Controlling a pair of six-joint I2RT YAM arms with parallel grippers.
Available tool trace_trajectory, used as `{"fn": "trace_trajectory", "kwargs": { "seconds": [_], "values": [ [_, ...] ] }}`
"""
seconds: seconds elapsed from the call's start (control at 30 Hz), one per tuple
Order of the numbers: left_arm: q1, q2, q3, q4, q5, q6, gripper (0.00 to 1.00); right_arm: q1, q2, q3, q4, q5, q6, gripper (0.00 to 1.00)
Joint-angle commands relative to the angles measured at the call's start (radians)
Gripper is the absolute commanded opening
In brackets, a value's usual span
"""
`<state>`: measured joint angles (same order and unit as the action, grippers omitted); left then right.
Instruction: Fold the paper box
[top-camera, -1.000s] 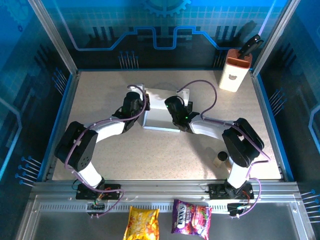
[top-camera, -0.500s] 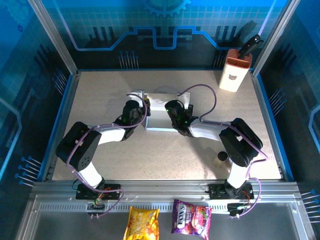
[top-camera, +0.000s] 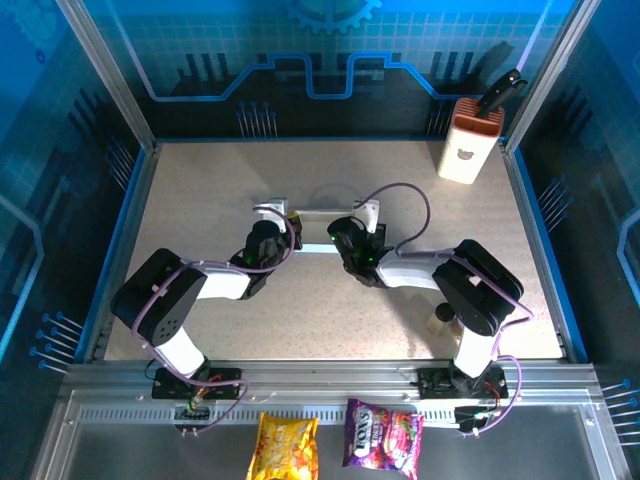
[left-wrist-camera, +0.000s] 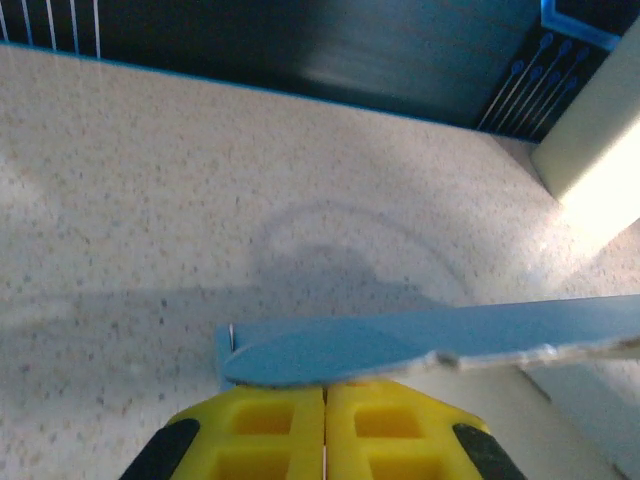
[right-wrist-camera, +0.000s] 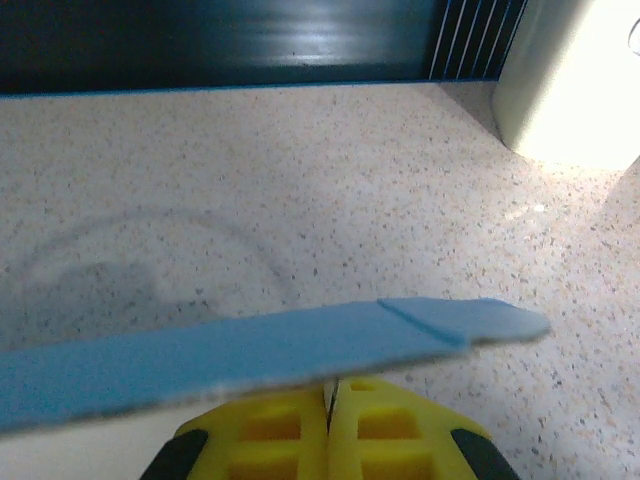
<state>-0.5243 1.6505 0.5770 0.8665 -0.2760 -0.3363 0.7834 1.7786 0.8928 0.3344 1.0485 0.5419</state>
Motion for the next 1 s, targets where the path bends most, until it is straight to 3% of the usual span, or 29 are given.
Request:
{"fn": "trace_trajectory", "kwargs": {
  "seconds": [0.0,0.4,0.5,0.63,0.83,0.97],
  "values": [
    [-0.043,-0.04,-0.037,0.021,0.101,-0.03,0.11,0.059,-0.013,-0.046,0.086,-0.047,0.005,0.0],
    [-0.051,-0.075,-0.18,0.044,0.095,-0.086,0.14,0.109,0.036,-0.188,0.269,-0.024,-0.009,0.0],
    [-0.051,-0.112,-0.214,0.014,0.094,-0.09,0.19,0.11,0.052,-0.199,0.279,-0.028,0.005,0.0],
    [-0.051,-0.268,-0.25,-0.185,0.101,-0.103,0.36,0.11,0.067,-0.205,0.277,-0.029,0.009,0.0],
    [-0.049,-0.58,-0.231,-0.594,0.046,-0.146,0.42,0.111,0.076,-0.203,0.264,-0.039,0.024,0.0],
    [-0.046,-0.668,-0.112,-0.788,0.011,-0.122,0.52,0.112,0.08,-0.197,0.255,-0.047,0.027,0.0]
  ]
}}
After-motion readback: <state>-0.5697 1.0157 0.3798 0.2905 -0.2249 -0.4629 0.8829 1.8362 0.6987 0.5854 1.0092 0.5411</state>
